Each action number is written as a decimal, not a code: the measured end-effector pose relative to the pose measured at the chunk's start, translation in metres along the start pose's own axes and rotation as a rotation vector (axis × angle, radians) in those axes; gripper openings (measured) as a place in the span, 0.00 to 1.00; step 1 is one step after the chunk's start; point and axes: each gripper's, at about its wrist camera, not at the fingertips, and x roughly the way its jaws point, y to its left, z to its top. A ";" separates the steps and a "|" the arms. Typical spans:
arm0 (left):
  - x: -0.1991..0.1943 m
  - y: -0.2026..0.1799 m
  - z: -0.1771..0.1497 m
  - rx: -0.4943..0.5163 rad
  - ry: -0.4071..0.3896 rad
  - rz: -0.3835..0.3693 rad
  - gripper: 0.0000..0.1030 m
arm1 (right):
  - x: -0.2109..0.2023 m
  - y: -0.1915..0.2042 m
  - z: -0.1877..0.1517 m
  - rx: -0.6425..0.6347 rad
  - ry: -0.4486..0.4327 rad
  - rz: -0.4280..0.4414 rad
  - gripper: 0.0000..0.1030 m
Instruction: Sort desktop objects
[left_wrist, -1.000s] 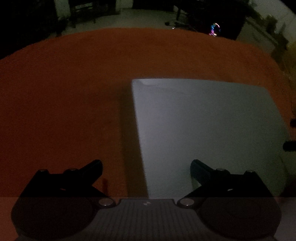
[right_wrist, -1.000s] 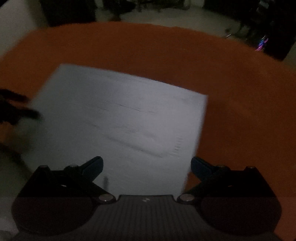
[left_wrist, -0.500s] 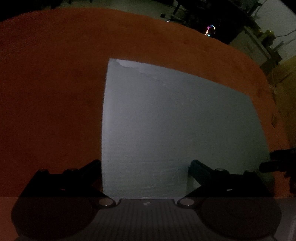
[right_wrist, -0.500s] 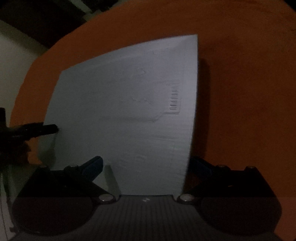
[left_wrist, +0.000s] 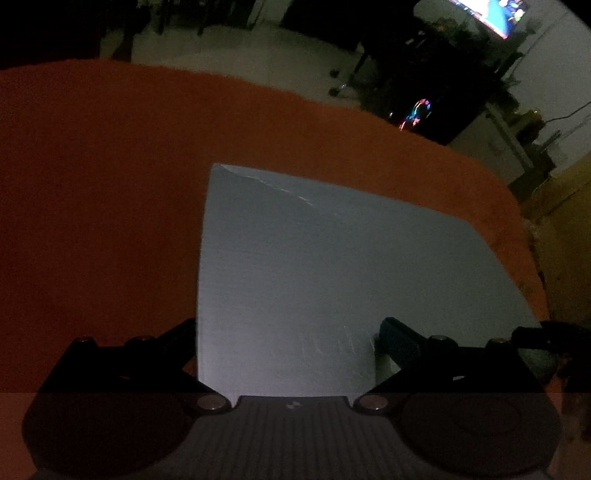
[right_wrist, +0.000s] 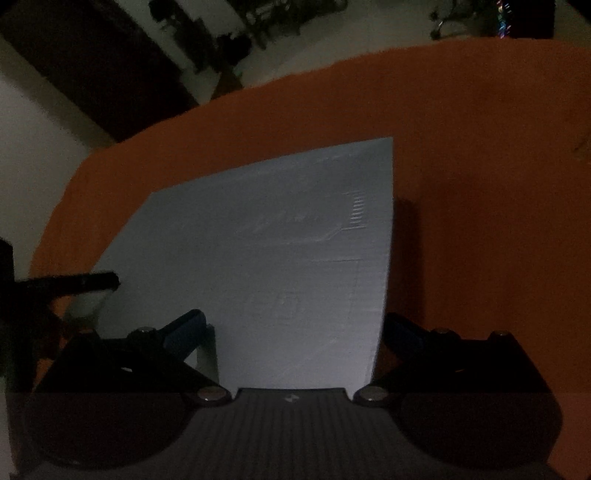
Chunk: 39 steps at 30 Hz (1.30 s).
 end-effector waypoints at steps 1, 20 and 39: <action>-0.006 -0.004 0.001 0.005 -0.010 0.002 0.99 | -0.005 0.001 0.001 0.001 -0.014 -0.001 1.00; -0.124 -0.070 -0.047 0.063 -0.051 0.043 0.99 | -0.122 0.075 -0.075 0.011 -0.002 -0.007 1.00; -0.181 -0.061 -0.182 0.025 -0.111 0.070 0.99 | -0.165 0.098 -0.228 -0.028 -0.050 0.038 1.00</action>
